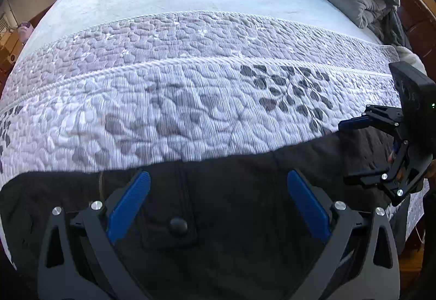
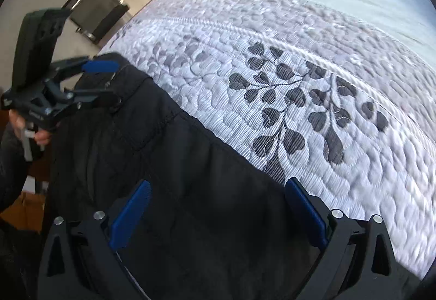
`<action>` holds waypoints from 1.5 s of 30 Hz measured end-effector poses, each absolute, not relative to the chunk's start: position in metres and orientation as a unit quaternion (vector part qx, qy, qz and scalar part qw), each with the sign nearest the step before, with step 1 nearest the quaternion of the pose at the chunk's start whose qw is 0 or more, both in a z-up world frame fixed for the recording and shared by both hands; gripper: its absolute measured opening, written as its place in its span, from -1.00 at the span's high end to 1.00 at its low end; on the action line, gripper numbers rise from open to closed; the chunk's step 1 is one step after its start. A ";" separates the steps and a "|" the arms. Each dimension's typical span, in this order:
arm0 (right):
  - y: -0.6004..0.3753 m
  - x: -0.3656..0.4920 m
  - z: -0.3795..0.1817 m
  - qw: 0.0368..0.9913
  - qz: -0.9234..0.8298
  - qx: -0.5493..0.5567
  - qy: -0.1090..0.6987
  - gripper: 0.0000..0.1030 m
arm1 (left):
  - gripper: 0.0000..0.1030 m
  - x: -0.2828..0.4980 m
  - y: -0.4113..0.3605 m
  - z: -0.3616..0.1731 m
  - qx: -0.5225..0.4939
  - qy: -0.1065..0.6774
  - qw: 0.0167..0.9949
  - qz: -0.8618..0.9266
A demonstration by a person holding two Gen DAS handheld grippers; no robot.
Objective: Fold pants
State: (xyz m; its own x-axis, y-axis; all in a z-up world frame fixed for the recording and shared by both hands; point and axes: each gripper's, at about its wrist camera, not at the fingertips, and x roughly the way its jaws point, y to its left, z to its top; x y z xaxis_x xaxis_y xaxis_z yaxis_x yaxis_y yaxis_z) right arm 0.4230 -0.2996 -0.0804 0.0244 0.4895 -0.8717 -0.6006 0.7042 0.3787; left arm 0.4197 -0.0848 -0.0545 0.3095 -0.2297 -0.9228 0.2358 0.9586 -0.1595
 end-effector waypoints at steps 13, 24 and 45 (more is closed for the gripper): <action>-0.281 0.412 -0.104 0.691 0.403 -0.165 0.577 -0.51 | -0.95 0.443 -0.112 -0.061 0.090 0.546 0.800 -0.234; -0.307 0.399 -0.085 0.732 0.414 -0.111 0.529 0.78 | -0.95 0.454 -0.137 -0.080 0.099 0.557 0.776 -0.280; -0.331 0.372 -0.052 0.792 0.403 -0.053 0.455 0.79 | 0.39 0.417 -0.183 -0.089 0.147 0.578 0.671 -0.440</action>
